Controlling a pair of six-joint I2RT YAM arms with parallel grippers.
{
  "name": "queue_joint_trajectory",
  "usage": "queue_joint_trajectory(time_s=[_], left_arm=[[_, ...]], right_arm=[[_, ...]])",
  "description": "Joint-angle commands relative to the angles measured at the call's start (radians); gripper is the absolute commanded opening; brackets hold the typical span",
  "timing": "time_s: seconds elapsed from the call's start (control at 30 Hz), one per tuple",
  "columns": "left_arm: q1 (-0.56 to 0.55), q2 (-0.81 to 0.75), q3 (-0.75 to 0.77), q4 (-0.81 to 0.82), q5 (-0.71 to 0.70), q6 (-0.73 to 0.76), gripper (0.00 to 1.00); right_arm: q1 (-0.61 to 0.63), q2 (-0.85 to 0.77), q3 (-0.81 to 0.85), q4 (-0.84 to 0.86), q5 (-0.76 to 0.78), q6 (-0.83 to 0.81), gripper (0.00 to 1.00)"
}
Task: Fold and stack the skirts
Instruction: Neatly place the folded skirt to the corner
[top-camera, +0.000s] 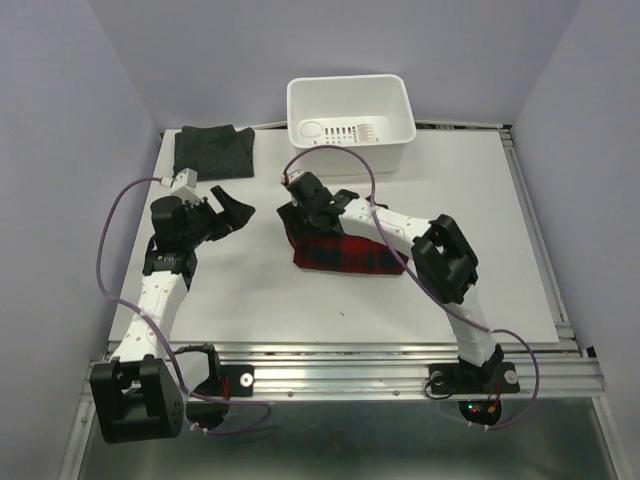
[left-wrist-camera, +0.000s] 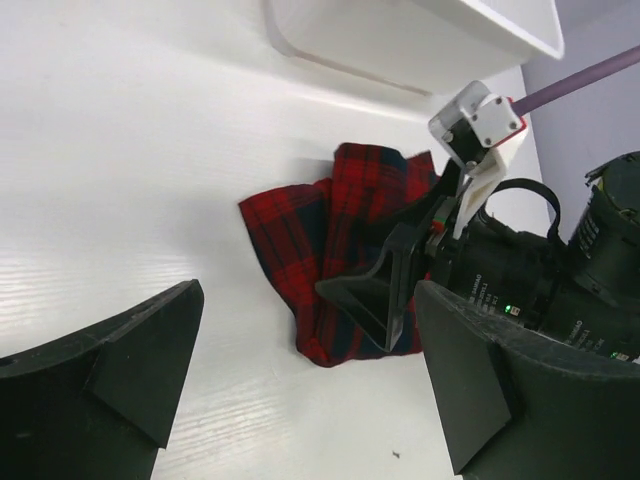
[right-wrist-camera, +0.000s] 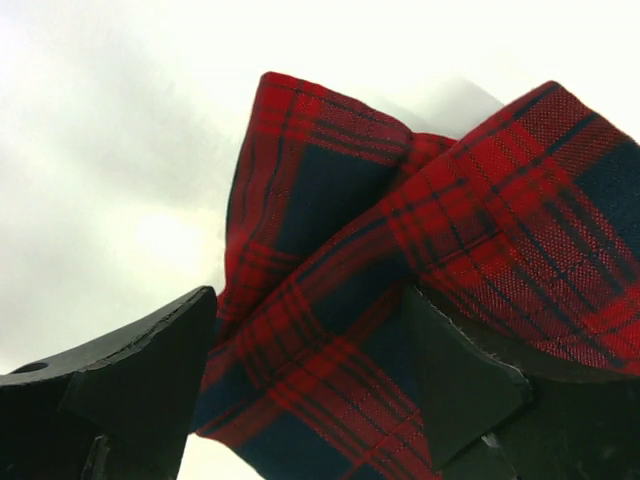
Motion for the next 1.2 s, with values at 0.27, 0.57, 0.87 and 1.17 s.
queue_joint_trajectory(time_s=[0.27, 0.57, 0.87, 1.17], left_arm=[[0.060, 0.020, -0.064, 0.014, -0.122, -0.056, 0.98], [0.060, 0.134, -0.137, 0.110, 0.040, -0.039, 0.98], [-0.092, 0.256, -0.160, 0.287, 0.094, -0.187, 0.99], [-0.186, 0.402, -0.191, 0.438, 0.116, -0.325, 0.99]], right_arm=[[0.044, 0.190, 0.178, -0.043, 0.179, 0.122, 0.73], [0.044, 0.134, 0.104, -0.024, 0.019, 0.106, 0.01], [0.035, -0.092, -0.055, 0.106, -0.134, 0.082, 0.04], [0.025, -0.121, -0.094, 0.123, -0.269, 0.120, 0.05]])
